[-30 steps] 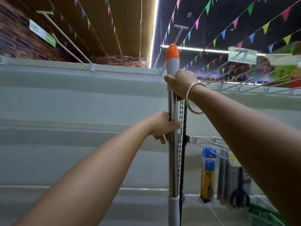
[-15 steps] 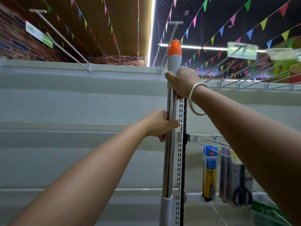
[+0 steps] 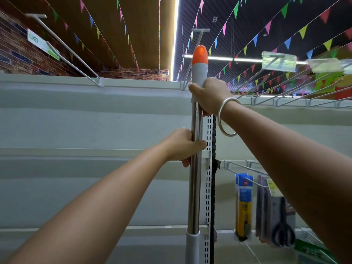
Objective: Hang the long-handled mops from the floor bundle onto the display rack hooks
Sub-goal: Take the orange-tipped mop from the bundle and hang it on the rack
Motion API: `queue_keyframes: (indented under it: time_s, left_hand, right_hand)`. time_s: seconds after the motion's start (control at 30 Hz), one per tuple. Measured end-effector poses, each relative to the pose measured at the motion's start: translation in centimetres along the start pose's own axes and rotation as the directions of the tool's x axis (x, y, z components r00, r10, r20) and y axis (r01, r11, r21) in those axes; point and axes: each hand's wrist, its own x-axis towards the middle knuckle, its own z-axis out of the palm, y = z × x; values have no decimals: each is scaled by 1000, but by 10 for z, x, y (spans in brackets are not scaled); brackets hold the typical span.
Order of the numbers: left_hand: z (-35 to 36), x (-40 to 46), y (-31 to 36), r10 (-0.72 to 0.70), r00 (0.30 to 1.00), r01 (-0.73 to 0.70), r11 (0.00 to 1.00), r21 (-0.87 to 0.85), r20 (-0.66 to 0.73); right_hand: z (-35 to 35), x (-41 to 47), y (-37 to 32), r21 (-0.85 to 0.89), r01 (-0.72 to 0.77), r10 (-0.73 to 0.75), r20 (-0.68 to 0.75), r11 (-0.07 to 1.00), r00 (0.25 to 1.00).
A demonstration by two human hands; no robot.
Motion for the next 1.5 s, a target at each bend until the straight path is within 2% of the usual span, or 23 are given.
queue_keyframes:
  time_s: [0.43, 0.63, 0.87, 0.97, 1.5]
  left_hand:
    - [11, 15, -7, -38, 998, 41, 998, -51, 44]
    - [10, 30, -7, -9, 1000, 11, 995, -98, 20]
    - [21, 48, -33, -63, 996, 69, 992, -110, 62]
    - [25, 60, -44, -69, 997, 73, 992, -107, 37]
    - [34, 140, -102, -200, 980, 199, 979, -47, -10]
  right_hand:
    - [8, 7, 7, -23, -42, 44, 86, 999, 995]
    - [9, 18, 10, -12, -37, 38, 63, 999, 997]
    - [36, 32, 29, -47, -59, 64, 121, 997, 991]
    - [49, 42, 38, -73, -60, 68, 108, 996, 992]
    - [125, 114, 82, 71, -260, 242, 201, 963, 949]
